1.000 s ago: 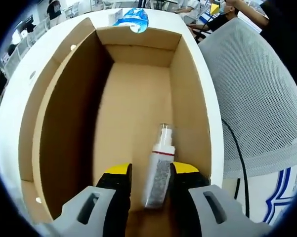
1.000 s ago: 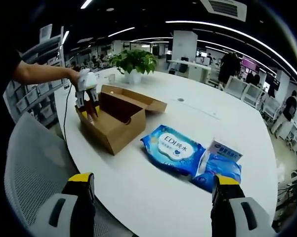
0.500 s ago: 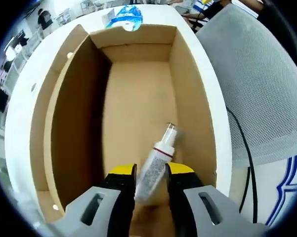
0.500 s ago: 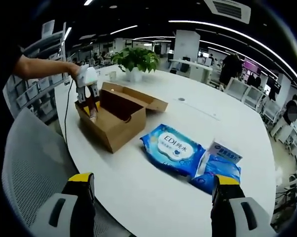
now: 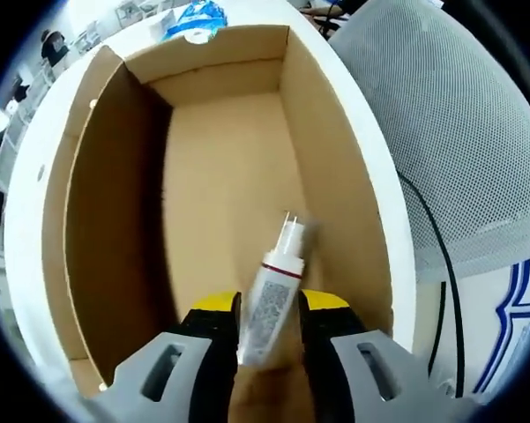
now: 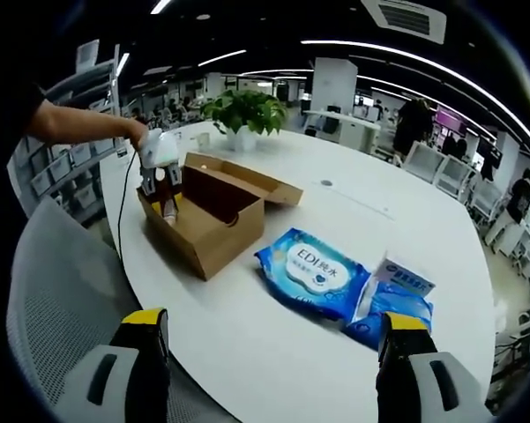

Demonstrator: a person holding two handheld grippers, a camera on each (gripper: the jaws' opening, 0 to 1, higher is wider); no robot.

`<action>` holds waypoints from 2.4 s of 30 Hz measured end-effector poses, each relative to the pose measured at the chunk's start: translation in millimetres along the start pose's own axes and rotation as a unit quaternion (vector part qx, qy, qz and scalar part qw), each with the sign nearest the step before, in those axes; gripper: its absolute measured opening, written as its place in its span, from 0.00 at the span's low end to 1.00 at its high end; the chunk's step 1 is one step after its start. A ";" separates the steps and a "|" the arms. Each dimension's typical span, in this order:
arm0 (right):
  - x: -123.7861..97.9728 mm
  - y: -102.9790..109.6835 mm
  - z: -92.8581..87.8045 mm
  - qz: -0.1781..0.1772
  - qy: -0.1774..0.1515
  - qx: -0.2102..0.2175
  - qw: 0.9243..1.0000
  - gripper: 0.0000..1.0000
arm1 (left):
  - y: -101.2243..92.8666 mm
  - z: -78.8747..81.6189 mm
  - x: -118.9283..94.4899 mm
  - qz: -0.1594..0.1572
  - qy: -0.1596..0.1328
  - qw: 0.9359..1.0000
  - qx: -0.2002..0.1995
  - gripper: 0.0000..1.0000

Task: Operate the shoe box by opening the lid, removing the specified soft item, and placing it in the target area until the item is outside and the box remains undamaged.

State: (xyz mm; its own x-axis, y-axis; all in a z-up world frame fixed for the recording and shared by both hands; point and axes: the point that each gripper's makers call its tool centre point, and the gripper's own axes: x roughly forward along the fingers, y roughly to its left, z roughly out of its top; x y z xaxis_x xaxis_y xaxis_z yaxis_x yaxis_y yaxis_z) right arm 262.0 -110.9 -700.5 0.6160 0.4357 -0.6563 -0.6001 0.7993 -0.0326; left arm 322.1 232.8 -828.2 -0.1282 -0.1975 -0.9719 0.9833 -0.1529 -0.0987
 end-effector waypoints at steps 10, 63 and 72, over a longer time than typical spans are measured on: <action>5.6 10.1 1.1 0.012 -0.010 0.015 1.000 0.99 | 3.0 -19.2 8.5 0.029 0.039 0.998 0.029 0.20; 29.9 82.4 88.4 0.129 -0.134 -0.115 0.976 0.59 | -27.3 134.3 -92.1 0.084 -0.190 0.978 0.016 0.19; 31.4 107.7 95.3 0.168 -0.142 -0.127 0.967 0.48 | -41.2 161.7 -98.5 0.063 -0.230 0.971 0.031 0.19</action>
State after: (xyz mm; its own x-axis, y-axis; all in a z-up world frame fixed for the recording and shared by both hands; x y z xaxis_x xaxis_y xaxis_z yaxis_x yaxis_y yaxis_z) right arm 265.4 28.4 -652.8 0.4587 0.7779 -0.4295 -0.8744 0.4812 -0.0623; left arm 273.3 101.9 -693.8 -0.0658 -0.6278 -0.7756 0.9872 -0.1543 0.0412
